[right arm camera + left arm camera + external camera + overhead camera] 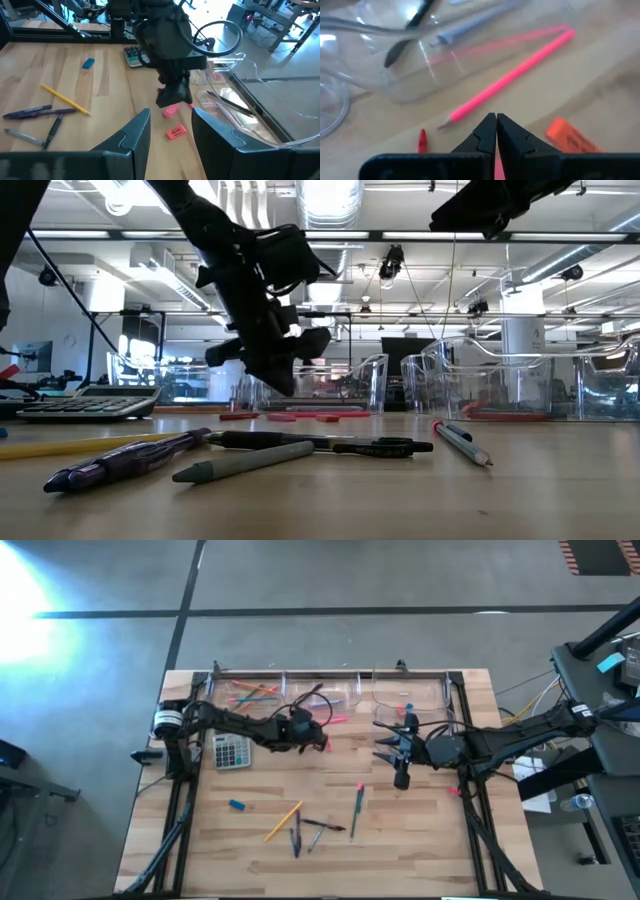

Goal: Sort crayons/erasers/pens/pencils in bins
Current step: Put the pink pencil into the top left transparent bin

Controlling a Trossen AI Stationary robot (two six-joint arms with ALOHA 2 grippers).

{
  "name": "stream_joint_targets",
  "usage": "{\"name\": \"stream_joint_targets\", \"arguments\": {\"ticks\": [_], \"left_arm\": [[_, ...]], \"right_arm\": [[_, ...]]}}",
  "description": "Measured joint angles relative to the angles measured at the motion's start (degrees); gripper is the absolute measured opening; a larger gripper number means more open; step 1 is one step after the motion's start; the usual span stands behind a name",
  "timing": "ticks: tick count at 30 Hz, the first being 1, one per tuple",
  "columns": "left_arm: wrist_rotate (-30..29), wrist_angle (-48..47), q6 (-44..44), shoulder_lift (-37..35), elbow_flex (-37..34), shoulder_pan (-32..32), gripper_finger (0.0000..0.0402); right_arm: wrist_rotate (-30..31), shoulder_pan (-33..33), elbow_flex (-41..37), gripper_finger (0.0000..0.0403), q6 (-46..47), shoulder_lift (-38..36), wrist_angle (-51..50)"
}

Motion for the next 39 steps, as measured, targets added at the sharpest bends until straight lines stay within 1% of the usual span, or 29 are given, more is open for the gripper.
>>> {"name": "stream_joint_targets", "arguments": {"ticks": [6, 11, 16, 23, 26, 33, 39], "left_arm": [[-2.81, 1.08, -3.16, 1.13, 0.10, 0.51, 0.0000], [-2.81, 3.92, -3.43, 1.57, 0.38, 0.79, 0.0000], [-3.08, 3.49, -3.31, 1.69, 1.40, 0.99, 0.0000], [-3.70, 3.67, -3.57, 7.51, 4.04, 0.97, 0.0000], [-5.04, 3.75, -3.49, 9.66, 5.66, 0.89, 0.0000], [-9.36, 3.45, -3.11, 9.46, 6.57, 0.12, 0.0000], [-10.19, 3.42, -3.22, 9.64, 6.30, 0.11, 0.0000]], "right_arm": [[0.02, 0.00, 0.02, 0.0134, 0.13, 0.00, 0.19], [0.04, 0.00, 0.04, 0.0134, 0.02, 0.00, 0.23], [0.07, 0.00, 0.04, 0.0134, 0.04, 0.00, 0.37], [0.07, 0.03, 0.04, 0.0134, 0.00, -0.04, 0.72], [0.09, 0.36, 0.09, 0.0134, 0.07, -0.02, 1.02], [0.11, 1.02, 0.09, 0.0134, -0.11, 0.01, 1.07], [0.10, 1.02, 0.09, 0.0134, -0.05, 0.00, 1.06]]}}
